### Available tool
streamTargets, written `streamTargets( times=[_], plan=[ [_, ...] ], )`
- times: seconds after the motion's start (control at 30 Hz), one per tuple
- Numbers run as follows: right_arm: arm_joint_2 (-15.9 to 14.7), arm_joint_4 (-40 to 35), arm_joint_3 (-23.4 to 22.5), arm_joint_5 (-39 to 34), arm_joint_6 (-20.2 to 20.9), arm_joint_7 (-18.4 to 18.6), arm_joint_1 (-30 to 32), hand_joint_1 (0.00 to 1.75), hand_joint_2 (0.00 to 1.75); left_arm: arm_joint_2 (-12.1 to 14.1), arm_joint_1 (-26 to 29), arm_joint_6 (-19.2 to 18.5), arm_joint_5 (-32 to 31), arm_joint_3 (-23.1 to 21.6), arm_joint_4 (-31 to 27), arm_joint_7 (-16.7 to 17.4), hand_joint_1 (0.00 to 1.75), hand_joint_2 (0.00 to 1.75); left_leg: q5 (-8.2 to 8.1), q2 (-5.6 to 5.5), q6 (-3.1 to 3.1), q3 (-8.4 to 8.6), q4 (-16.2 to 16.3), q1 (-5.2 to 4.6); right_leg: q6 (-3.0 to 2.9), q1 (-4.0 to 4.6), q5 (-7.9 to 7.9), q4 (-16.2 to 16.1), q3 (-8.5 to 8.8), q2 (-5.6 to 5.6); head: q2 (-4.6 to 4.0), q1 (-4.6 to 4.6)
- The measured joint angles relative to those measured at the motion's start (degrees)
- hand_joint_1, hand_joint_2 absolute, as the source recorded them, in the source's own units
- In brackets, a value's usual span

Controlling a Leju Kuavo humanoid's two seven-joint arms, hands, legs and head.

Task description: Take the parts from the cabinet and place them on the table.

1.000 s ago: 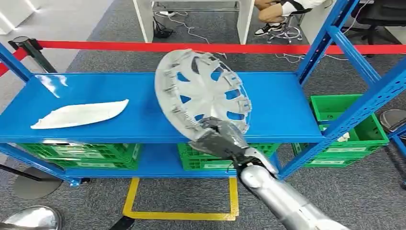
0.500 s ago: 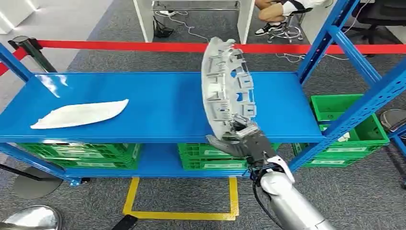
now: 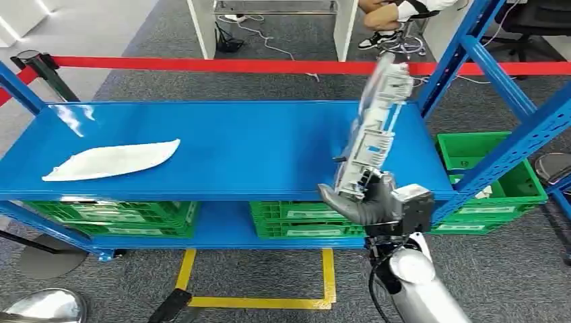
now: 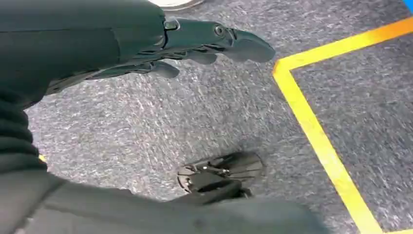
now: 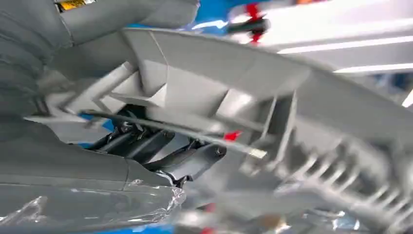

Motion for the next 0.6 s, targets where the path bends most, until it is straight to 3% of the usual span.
streamTargets(
  times=[0.1, 0.5, 0.6],
  plan=[
    [-0.07, -3.11, 0.0, -3.1, 2.48, 1.07, -1.26, 1.75, 1.75, -0.26, -1.99, -3.05, 0.76, 0.02, 0.0, 3.53, 0.0, 1.75, 0.06, -0.01, 0.01, -0.14, 0.0, 0.0, -0.02, -0.01, 0.06, 0.0, -0.07, -0.05, 0.0, 0.0],
    [-0.28, -8.89, 0.15, -4.54, 4.37, 0.94, -2.19, 1.75, 1.75, -0.81, -3.15, -2.97, 0.92, 0.02, -0.39, 3.34, 0.0, 1.75, 0.06, 0.0, 0.01, -0.23, -0.01, 0.0, -0.06, -0.01, 0.06, 0.03, -0.2, -0.04, 0.0, 0.02],
    [-0.42, -9.35, 0.17, -4.52, 4.72, -0.72, -2.17, 1.75, 1.75, -0.83, -3.19, -0.96, 0.96, -0.02, -0.46, 1.99, 0.0, 1.75, 0.06, 0.0, 0.01, -0.26, -0.01, 0.0, -0.06, -0.01, 0.07, 0.03, -0.23, -0.05, 0.0, 0.0]
  ],
)
